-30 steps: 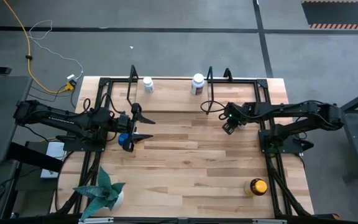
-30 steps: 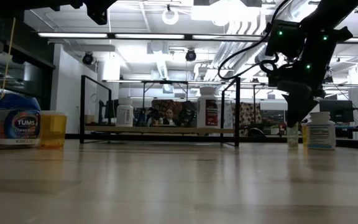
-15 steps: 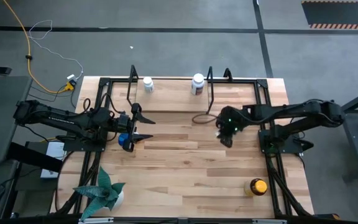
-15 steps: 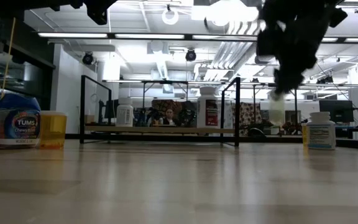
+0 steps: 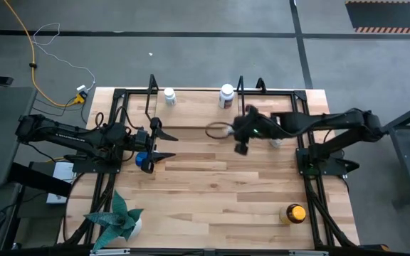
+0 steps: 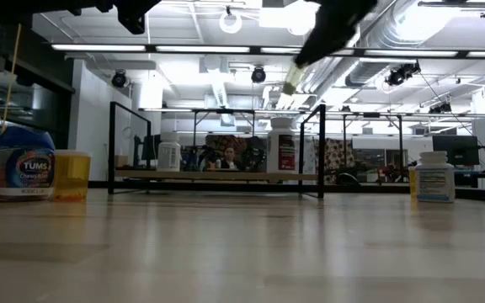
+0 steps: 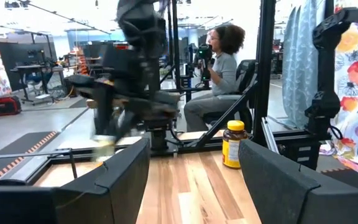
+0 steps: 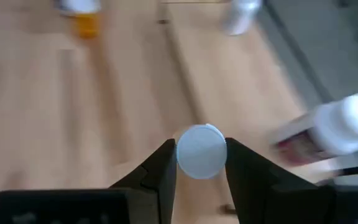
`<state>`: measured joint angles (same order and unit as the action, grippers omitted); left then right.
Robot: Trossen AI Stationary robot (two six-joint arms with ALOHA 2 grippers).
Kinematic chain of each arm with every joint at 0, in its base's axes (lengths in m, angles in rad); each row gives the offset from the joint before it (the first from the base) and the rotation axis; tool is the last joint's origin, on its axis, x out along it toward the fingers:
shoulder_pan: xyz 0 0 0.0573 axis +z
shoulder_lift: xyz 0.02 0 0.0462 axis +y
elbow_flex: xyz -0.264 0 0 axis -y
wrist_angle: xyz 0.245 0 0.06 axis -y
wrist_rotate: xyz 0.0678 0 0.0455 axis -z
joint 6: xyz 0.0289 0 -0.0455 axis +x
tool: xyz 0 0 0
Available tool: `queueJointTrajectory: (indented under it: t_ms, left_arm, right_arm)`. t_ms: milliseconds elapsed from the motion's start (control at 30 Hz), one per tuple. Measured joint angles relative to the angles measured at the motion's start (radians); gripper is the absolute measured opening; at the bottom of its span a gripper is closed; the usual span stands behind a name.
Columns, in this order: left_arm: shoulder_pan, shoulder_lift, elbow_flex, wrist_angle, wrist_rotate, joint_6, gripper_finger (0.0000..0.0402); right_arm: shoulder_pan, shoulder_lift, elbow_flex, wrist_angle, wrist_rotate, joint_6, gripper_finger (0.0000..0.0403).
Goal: Pick and place medicine bottles onto shelf by color
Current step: Put the yellow pill bottle on the shelf
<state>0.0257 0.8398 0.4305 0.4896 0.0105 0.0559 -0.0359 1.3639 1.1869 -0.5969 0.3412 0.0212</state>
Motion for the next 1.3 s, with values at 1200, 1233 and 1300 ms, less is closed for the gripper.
queueJointTrajectory:
  t_ms: [1200, 1233, 1300]
  left_arm:
    - [0.0, 0.0, 0.0, 0.0, 0.003, 0.0, 0.0236]
    - [0.0, 0.0, 0.0, 0.0, 0.003, 0.0, 0.0236]
    - [0.0, 0.0, 0.0, 0.0, 0.003, 0.0, 0.0236]
  right_arm:
    - [-0.367, 0.584, 0.435, -0.263, -0.138, 0.031, 0.0108]
    - [-0.371, 0.584, 0.435, -0.265, -0.144, 0.034, 0.0108]
    - [-0.376, 0.584, 0.435, -0.265, -0.159, 0.051, 0.0108]
